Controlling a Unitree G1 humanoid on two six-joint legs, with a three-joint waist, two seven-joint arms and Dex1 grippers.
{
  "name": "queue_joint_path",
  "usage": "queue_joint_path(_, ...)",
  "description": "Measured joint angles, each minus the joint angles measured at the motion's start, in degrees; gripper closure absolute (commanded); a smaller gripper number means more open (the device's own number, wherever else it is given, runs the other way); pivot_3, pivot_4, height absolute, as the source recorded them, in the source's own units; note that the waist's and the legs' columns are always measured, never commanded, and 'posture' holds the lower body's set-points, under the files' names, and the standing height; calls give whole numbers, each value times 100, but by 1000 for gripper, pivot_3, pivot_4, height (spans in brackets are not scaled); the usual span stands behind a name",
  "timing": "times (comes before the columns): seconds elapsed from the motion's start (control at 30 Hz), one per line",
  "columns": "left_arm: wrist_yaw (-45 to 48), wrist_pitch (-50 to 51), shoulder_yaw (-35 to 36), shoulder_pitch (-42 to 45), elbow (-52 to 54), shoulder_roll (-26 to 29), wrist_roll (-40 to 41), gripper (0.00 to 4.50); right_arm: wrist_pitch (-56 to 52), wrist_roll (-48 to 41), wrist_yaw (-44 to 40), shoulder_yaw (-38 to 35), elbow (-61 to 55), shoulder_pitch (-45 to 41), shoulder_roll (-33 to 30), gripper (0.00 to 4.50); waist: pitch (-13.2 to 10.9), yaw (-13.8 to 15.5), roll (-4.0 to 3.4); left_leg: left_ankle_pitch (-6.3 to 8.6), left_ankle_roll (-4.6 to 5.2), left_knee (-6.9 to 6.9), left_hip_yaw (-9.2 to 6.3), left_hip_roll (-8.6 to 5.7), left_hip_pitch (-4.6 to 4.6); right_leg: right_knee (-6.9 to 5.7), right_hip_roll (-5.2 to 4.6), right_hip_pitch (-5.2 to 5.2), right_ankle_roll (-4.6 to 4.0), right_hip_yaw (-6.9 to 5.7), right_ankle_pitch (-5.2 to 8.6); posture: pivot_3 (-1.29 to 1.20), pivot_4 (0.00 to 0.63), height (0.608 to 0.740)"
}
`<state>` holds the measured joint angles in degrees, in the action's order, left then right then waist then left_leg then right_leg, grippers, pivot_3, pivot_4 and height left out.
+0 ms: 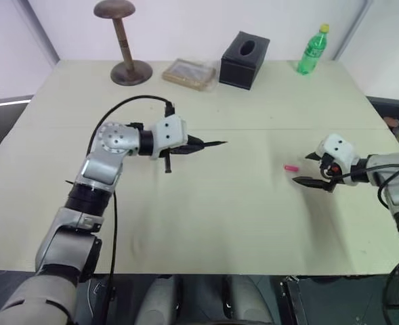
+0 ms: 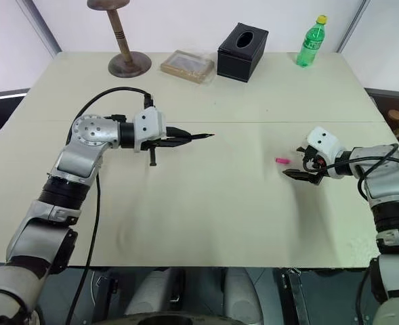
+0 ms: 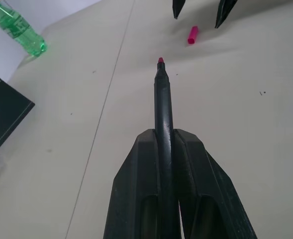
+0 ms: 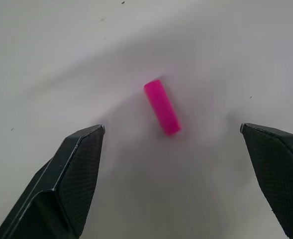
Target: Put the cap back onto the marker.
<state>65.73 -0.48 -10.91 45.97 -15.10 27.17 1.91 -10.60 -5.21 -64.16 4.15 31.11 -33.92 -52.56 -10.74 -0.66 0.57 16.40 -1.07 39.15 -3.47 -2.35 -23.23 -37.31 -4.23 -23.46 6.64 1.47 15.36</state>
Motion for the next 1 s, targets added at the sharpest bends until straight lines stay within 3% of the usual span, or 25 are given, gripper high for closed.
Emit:
queue_joint_path(0.47, -105, 142, 1, -17, 114, 152, 10, 4437, 507, 297, 7, -3, 852, -397, 422, 0, 0, -41, -1, -2, -3, 0, 0, 0, 3, -2, 0, 0, 0, 1, 0, 0, 150, 740)
queue_joint_path(0.57, -107, 161, 2, -17, 148, 175, 45, 4500, 560, 313, 18, -4, 923, -432, 466, 834, 0, -44, -1, -2, -4, 0, 0, 1, 3, -2, 1, 0, -1, 1, 0, 0, 150, 740)
queue_joint_path(0.73, -176, 164, 2, -15, 147, 210, 105, 4500, 622, 332, 32, -4, 965, -450, 619, 3600, 0, -37, -1, -3, -5, 0, 0, 1, 4, -3, 1, 1, -1, 1, -1, 0, 150, 740)
queue_joint_path(0.8, -189, 164, 2, -15, 146, 212, 112, 4500, 646, 338, 39, -4, 965, -451, 652, 4465, 0, -36, -1, -3, -5, 1, 0, 1, 4, -3, 1, 1, -1, 1, -1, 0, 150, 740)
queue_joint_path(1.0, -220, 163, 2, -1, 132, 217, 119, 4500, 648, 351, 67, -5, 962, -451, 656, 4465, 0, -32, -1, -3, -5, 1, 0, 1, 4, -3, 1, 2, -1, 1, -1, 0, 150, 740)
